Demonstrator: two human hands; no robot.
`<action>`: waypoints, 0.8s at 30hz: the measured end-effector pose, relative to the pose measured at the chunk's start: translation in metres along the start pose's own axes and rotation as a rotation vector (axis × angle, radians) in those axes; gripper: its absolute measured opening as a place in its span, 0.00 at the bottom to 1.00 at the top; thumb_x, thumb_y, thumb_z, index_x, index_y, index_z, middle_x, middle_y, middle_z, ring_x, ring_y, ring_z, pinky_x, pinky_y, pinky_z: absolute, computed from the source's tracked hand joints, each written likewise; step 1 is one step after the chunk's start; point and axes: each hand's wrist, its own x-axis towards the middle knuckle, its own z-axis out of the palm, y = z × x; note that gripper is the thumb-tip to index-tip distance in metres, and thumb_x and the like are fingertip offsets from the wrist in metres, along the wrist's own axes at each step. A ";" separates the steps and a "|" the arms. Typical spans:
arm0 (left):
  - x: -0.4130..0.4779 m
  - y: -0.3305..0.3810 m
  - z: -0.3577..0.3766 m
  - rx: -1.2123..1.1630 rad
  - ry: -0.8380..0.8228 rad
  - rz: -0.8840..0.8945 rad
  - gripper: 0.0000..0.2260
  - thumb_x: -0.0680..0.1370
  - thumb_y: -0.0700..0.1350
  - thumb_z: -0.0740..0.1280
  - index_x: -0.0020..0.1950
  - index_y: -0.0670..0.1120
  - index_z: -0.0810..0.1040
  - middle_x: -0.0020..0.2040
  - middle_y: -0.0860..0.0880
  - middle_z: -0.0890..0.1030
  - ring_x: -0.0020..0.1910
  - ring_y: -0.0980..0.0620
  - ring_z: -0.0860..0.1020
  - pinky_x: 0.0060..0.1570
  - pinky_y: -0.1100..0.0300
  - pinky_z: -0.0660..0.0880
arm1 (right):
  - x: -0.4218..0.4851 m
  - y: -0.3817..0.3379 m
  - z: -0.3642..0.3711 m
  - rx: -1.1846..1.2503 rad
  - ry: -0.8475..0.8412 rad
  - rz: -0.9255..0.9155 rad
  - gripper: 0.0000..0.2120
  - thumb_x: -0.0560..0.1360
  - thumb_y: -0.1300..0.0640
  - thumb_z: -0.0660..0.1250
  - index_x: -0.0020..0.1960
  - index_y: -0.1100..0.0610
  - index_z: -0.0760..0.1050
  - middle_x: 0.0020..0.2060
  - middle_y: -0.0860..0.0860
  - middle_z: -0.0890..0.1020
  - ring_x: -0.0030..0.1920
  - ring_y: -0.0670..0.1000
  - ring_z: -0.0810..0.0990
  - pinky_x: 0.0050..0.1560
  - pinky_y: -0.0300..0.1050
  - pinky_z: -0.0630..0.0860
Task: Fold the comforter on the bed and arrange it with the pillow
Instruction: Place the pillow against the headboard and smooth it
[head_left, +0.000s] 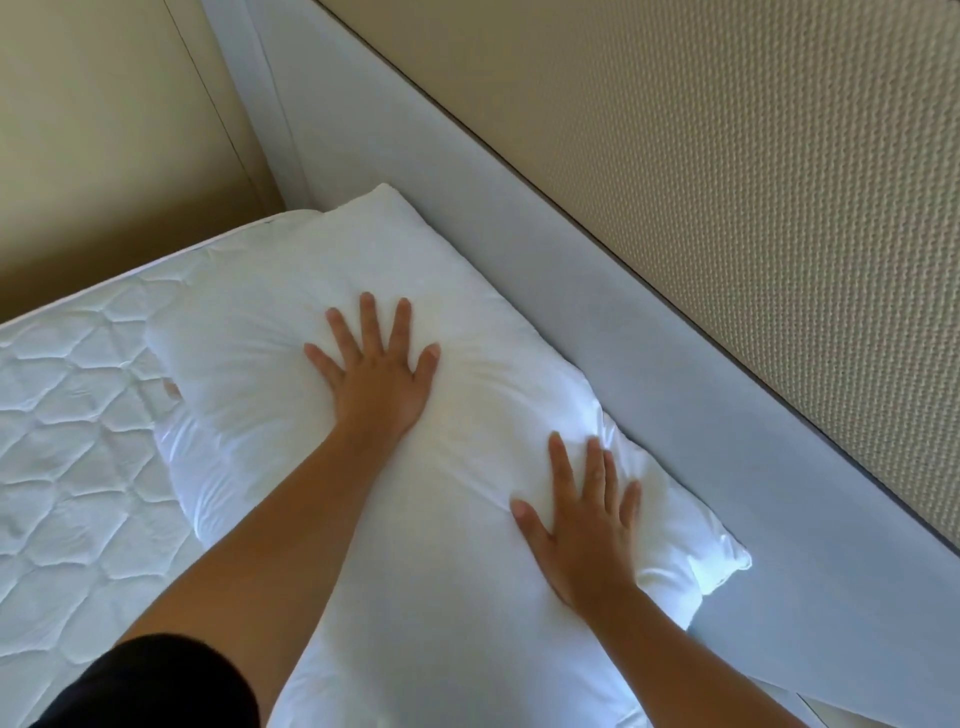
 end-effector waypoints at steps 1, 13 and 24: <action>-0.001 0.000 0.005 -0.001 -0.002 0.004 0.32 0.78 0.70 0.38 0.79 0.61 0.34 0.81 0.50 0.34 0.78 0.37 0.32 0.71 0.28 0.37 | -0.001 0.001 0.004 0.011 -0.002 0.001 0.41 0.71 0.23 0.36 0.79 0.38 0.33 0.81 0.56 0.44 0.81 0.58 0.41 0.78 0.65 0.43; -0.023 0.016 -0.005 0.003 -0.068 0.012 0.32 0.79 0.69 0.40 0.80 0.59 0.37 0.81 0.49 0.34 0.78 0.38 0.32 0.72 0.30 0.36 | -0.030 0.037 0.015 0.000 -0.037 0.021 0.45 0.70 0.22 0.33 0.80 0.43 0.33 0.81 0.59 0.46 0.81 0.60 0.44 0.80 0.57 0.44; -0.042 -0.012 0.035 0.051 0.006 0.075 0.32 0.80 0.68 0.41 0.80 0.59 0.37 0.81 0.48 0.34 0.79 0.39 0.34 0.72 0.29 0.37 | -0.026 0.030 0.021 0.000 -0.066 0.014 0.47 0.69 0.21 0.33 0.80 0.45 0.35 0.81 0.59 0.44 0.80 0.61 0.43 0.79 0.58 0.42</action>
